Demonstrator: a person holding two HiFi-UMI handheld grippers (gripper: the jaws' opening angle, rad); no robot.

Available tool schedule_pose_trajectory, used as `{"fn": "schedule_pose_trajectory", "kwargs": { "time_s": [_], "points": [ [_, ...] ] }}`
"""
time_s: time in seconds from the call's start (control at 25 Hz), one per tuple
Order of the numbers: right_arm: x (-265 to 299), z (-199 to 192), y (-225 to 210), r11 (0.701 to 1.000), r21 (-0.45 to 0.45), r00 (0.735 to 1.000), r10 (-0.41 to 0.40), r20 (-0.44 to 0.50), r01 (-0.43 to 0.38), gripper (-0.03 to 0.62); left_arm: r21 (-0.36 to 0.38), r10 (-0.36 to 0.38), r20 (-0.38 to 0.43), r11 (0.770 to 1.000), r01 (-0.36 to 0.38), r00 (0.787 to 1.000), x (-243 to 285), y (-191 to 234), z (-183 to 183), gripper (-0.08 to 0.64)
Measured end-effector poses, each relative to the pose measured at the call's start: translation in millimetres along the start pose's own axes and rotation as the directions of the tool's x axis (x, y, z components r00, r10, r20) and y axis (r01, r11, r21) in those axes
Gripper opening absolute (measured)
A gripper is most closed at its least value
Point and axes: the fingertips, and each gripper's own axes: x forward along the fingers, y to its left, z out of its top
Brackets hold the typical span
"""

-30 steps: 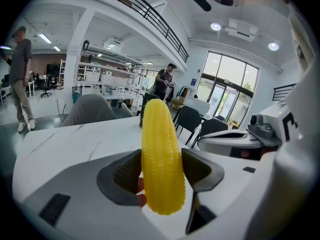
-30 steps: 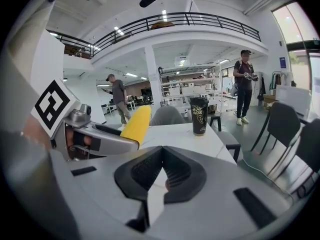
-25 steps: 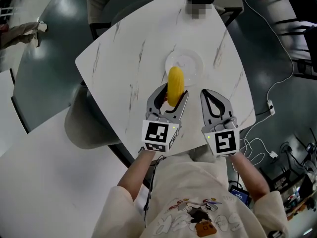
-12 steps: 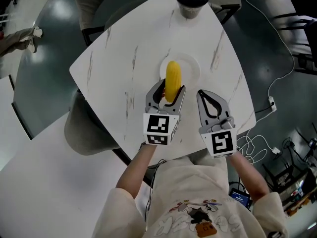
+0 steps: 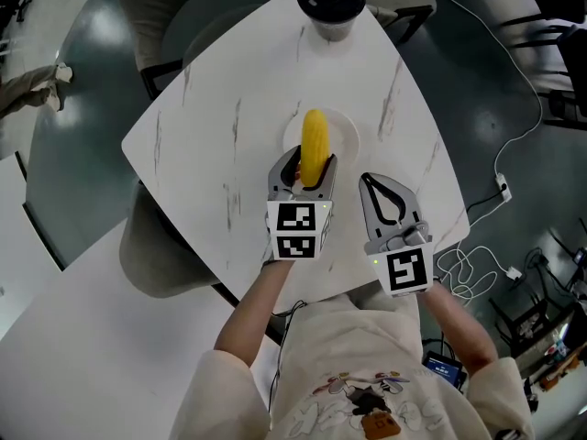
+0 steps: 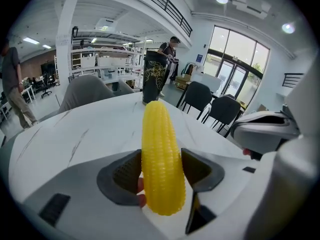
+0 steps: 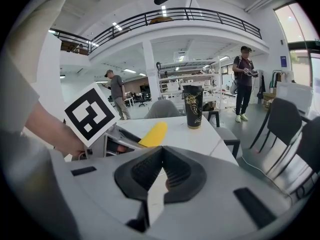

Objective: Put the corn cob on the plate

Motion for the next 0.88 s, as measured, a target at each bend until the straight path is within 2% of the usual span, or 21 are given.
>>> {"fn": "schedule_pose_trajectory", "kwargs": {
  "time_s": [0.2,0.6,0.88],
  "points": [
    [2.6,-6.5,-1.8,0.999,0.035,1.0,0.004,-0.015,-0.003,0.005,0.016,0.012,-0.021,1.0,-0.011,1.0,6.8,-1.0,1.6,0.259],
    [20.2,-13.7,-9.2,0.997,0.07,1.0,-0.009,-0.027,0.011,0.005,-0.014,0.035,-0.069,0.999,-0.036,0.997,18.7,4.7,-7.8,0.258],
    [21.4,-19.2,-15.2,0.997,0.07,0.999,-0.018,-0.038,0.021,0.005,0.019,0.037,-0.072,0.999,-0.035,0.997,21.0,5.1,-2.0,0.252]
  ]
}}
